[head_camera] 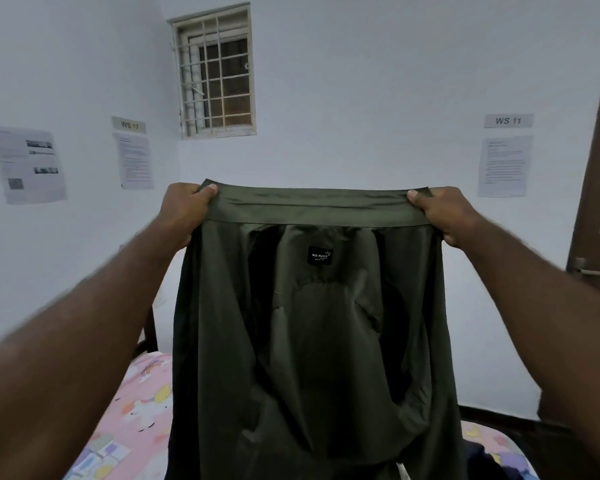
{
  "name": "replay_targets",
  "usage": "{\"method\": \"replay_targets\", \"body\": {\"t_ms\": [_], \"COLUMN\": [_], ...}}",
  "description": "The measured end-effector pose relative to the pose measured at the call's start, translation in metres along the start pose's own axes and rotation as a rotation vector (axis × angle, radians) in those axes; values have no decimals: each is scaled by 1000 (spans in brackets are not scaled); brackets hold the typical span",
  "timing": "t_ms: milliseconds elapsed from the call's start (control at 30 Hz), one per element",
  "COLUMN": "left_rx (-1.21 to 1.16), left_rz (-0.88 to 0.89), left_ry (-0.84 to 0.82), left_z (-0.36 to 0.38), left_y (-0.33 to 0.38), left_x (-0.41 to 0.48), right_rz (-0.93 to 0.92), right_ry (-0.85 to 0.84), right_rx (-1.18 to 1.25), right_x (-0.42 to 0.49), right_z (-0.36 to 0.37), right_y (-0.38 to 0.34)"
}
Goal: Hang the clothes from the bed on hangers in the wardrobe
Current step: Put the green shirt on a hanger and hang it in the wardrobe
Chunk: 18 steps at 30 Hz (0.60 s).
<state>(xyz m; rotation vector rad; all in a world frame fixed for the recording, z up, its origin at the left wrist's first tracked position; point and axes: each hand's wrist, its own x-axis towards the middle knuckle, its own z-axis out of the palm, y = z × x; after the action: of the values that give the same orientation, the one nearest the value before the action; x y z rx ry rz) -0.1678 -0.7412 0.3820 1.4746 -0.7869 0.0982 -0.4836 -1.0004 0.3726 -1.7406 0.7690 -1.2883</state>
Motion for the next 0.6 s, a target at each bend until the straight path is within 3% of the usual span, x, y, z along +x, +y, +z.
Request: {"method": "replay_targets", "body": {"t_ms": [267, 367, 500, 600], "left_rx": [67, 101, -56, 32], "left_rz": [-38, 4, 107, 78], "left_ry": [-67, -127, -16, -66], "left_z": [7, 9, 9, 15], "left_y": [-27, -32, -24, -19], "left_x": [-5, -13, -17, -19], "right_rz": [-120, -162, -367, -285], "right_ry": [48, 85, 114, 25], "right_rx": [-354, -322, -174, -255], "right_x": [-7, -7, -11, -7], "right_z": [-2, -7, -13, -14], "right_y": [12, 17, 4, 7]}}
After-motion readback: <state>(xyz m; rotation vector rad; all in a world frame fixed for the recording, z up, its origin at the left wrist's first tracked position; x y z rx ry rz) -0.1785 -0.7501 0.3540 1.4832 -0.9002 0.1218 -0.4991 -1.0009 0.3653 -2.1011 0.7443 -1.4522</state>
